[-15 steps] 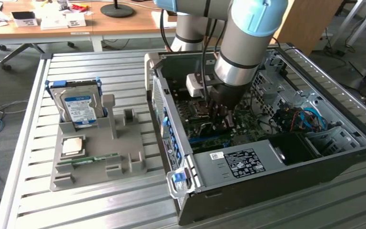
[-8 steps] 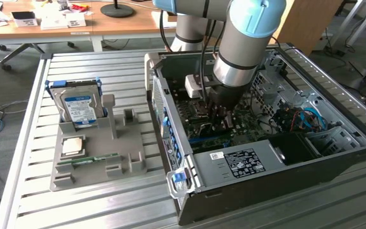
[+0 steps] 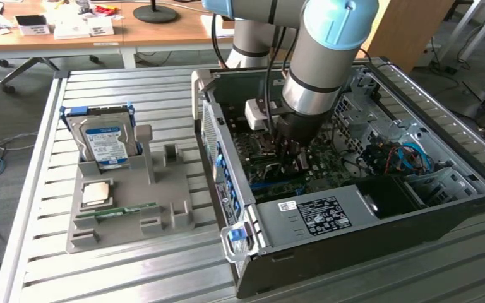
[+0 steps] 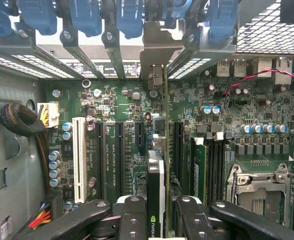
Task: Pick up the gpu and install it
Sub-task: 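Insert the gpu into the slot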
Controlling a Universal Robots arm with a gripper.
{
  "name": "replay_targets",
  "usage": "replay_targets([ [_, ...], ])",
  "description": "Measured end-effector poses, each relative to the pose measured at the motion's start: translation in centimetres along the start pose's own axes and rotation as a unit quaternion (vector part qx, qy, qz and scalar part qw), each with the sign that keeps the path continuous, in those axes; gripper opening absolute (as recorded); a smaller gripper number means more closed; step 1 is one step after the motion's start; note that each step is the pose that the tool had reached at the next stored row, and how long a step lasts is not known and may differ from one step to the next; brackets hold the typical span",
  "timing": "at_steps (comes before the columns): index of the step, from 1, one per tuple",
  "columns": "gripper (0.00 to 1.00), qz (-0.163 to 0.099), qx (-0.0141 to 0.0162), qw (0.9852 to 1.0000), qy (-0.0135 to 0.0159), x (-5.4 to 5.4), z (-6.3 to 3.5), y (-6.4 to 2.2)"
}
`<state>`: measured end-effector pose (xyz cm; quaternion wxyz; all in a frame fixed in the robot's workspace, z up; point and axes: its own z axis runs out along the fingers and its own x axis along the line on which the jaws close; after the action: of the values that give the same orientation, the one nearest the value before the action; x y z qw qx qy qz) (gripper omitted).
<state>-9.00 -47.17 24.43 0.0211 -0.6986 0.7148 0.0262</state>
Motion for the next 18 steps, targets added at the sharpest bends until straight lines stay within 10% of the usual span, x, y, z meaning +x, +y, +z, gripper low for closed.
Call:
replay_targets([
  [18,0.4,0.0,0.0,1.0,0.0,0.0,0.0,0.0],
])
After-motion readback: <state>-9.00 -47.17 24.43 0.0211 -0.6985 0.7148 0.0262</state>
